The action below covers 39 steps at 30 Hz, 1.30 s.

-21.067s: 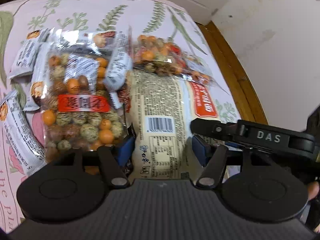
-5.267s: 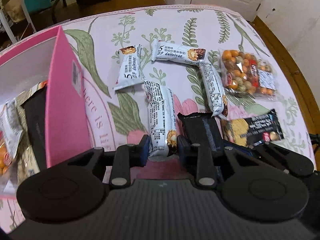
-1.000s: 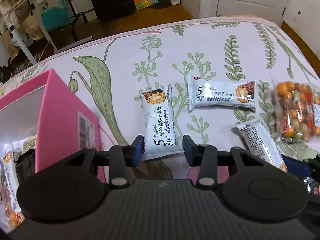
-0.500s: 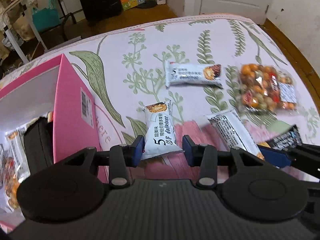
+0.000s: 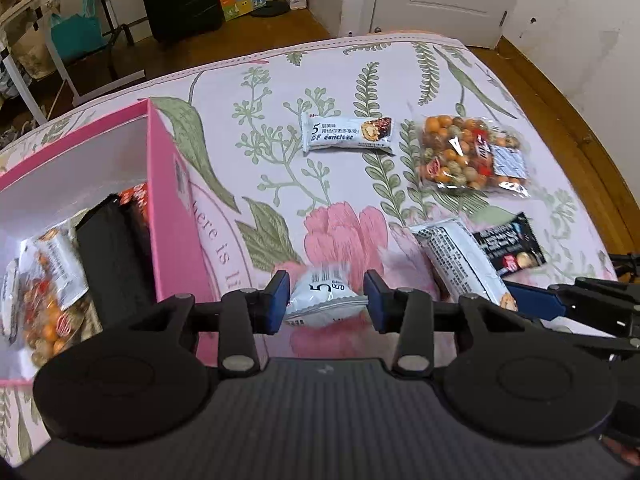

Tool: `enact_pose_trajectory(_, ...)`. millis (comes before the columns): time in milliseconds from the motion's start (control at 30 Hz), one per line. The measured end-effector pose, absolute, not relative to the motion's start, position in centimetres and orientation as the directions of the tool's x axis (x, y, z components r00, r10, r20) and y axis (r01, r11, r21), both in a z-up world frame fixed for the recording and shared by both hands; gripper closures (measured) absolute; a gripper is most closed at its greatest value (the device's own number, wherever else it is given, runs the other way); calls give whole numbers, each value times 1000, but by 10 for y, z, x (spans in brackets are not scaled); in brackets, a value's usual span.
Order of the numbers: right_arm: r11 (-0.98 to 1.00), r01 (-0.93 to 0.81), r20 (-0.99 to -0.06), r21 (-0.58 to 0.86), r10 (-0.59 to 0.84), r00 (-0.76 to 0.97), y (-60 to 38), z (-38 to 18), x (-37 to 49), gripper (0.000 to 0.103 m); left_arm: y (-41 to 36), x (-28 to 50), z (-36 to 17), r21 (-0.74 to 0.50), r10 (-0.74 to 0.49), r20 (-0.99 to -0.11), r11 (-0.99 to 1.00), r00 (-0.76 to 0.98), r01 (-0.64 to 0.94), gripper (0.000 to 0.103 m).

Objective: Organize snacks
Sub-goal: 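Carry both bars over the pink box and open both grippers to drop them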

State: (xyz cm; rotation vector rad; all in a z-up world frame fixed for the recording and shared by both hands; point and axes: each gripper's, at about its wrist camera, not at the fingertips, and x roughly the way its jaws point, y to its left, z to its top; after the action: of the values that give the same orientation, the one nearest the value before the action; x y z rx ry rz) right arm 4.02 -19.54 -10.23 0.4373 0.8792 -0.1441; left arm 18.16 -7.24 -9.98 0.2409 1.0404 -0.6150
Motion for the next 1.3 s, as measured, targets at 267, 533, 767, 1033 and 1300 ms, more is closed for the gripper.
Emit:
enact_pose_trajectory(267,924,252,-773,286,68,631,-170,-76,28,69,-42,167,-82,-135,-355,-889,805,288,578,96)
enact_pose_trajectory(533,933,223,-790,281,93,606,-156,-82,27,69,-14,161,-103,-198,-366,-906,812,214,549,92)
enact_pose_trajectory(767,948,231,-819,222,53,571,-156,-98,26,69,-18,141,-147,-277,-373,-919,845,132,458,78)
enact_pose_trajectory(1033,953,241,-844,184,27,535,-161,-115,16,70,-41,118,-173,-222,-330,-928,864,174,453,61)
enact_pose_trajectory(1300,954,239,-854,179,30,520,-149,-121,11,70,-33,115,-175,-262,-359,-922,854,143,449,73)
